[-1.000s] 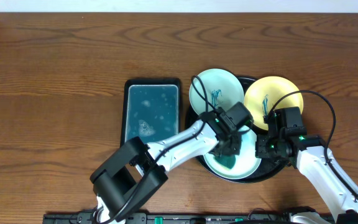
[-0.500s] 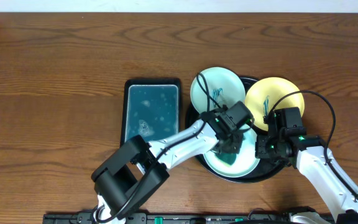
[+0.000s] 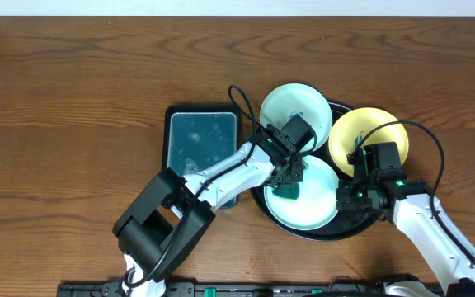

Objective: Clean dirty plates on tray and stack at the side
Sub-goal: 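Rub the sponge over the lower pale green plate with the left gripper, then move the sponge back over the water tray with the left gripper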

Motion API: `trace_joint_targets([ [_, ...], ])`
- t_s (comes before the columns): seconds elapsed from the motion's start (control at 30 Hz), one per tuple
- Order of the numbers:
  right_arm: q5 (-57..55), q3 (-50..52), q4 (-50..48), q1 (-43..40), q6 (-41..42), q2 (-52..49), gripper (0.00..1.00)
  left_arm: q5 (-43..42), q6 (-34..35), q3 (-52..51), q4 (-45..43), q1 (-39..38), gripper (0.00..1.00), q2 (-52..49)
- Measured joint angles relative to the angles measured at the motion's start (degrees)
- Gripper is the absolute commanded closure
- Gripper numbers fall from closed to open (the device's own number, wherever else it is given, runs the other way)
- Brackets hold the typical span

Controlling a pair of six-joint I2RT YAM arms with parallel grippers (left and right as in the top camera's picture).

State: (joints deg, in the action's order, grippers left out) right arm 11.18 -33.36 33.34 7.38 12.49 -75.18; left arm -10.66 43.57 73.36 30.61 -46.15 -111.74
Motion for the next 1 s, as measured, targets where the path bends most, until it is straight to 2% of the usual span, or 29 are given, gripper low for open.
trace_joint_targets([
  [0.33, -1.8, 0.0, -0.2, 0.0, 0.1, 0.0, 0.99, -6.1, 1.2, 0.1, 1.7, -3.7, 0.92, 0.0],
  [0.57, -2.4, 0.0, -0.1, 0.0, 0.1, 0.0, 0.99, -7.8, -3.8, 0.1, 2.2, -6.4, 0.92, 0.0],
  [0.87, -2.4, 0.0, -0.1, 0.0, 0.1, 0.0, 0.98, -10.4, -9.8, -1.0, 3.0, -0.1, 0.93, 4.4],
  [1.0, -2.2, 0.0, 0.0, 0.0, 0.1, 0.0, 0.92, -9.4, -11.6, -1.0, 4.3, 3.6, 0.93, 11.4],
])
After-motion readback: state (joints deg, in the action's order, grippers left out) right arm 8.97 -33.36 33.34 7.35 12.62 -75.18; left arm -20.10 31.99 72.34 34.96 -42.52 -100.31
